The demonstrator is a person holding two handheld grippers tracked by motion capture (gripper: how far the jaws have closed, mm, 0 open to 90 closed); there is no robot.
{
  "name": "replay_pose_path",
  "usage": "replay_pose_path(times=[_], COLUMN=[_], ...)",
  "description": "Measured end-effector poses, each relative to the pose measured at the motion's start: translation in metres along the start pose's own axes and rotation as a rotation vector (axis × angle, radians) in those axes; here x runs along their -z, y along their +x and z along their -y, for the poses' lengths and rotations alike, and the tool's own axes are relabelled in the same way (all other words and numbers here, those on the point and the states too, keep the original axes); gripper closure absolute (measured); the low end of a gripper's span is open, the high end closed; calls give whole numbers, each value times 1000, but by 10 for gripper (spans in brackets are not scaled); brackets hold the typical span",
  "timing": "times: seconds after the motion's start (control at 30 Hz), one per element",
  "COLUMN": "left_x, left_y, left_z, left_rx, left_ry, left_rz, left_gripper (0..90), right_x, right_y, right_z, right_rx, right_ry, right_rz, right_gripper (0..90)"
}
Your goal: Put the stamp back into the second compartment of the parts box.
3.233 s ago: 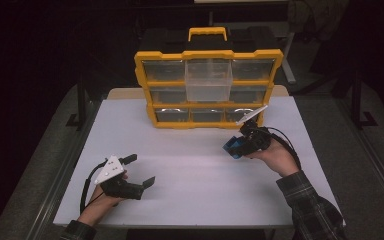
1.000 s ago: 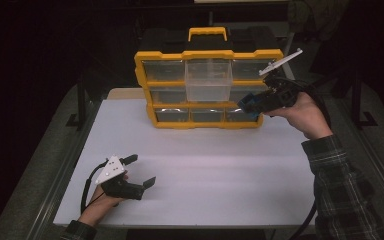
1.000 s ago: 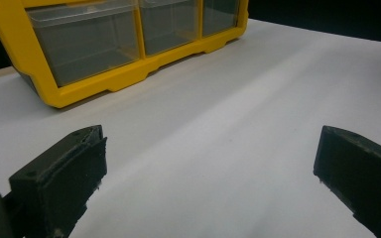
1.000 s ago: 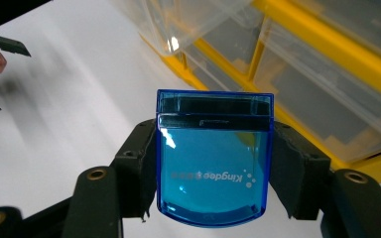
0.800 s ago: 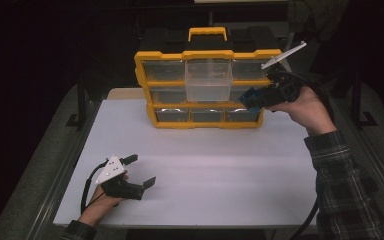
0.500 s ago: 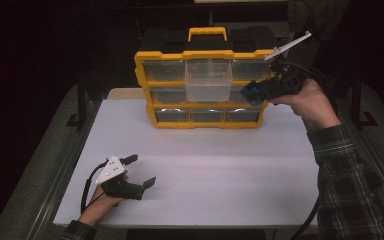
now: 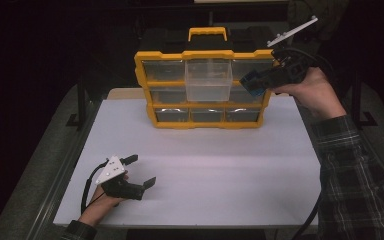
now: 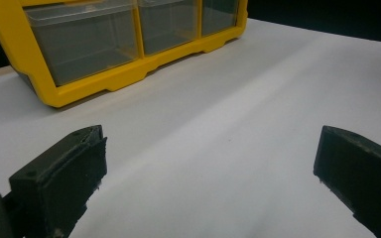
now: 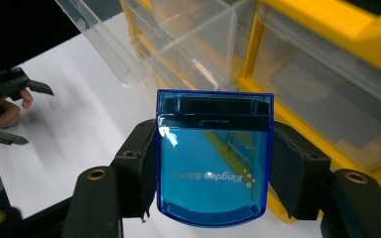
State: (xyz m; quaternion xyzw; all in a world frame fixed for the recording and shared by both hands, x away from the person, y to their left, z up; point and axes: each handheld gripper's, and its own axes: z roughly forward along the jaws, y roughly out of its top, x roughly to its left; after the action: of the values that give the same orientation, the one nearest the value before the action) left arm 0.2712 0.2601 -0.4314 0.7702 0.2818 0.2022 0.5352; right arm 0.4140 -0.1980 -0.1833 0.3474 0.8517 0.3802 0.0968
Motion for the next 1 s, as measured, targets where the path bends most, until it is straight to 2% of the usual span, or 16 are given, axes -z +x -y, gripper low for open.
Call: replay_pose_path(times=[0.07, 0.13, 0.27, 0.73, 1.0], left_x=[0, 0, 0, 1, 1], left_y=[0, -2, -2, -1, -1], left_z=[0, 0, 0, 0, 0], left_rx=[-2, 23, 27, 25, 22], left_ry=[6, 5, 2, -1, 1], left_rz=[1, 0, 0, 1, 1], left_gripper=[0, 0, 0, 0, 0], right_x=[2, 3, 5, 7, -1], right_y=[1, 1, 2, 8, 14], right_z=[-3, -7, -15, -46, -62], right_rx=[-4, 2, 3, 16, 38], right_ry=[-2, -4, -12, -38, -41], right_rz=[-1, -4, -8, -16, -29], right_gripper=[401, 402, 401, 401, 401])
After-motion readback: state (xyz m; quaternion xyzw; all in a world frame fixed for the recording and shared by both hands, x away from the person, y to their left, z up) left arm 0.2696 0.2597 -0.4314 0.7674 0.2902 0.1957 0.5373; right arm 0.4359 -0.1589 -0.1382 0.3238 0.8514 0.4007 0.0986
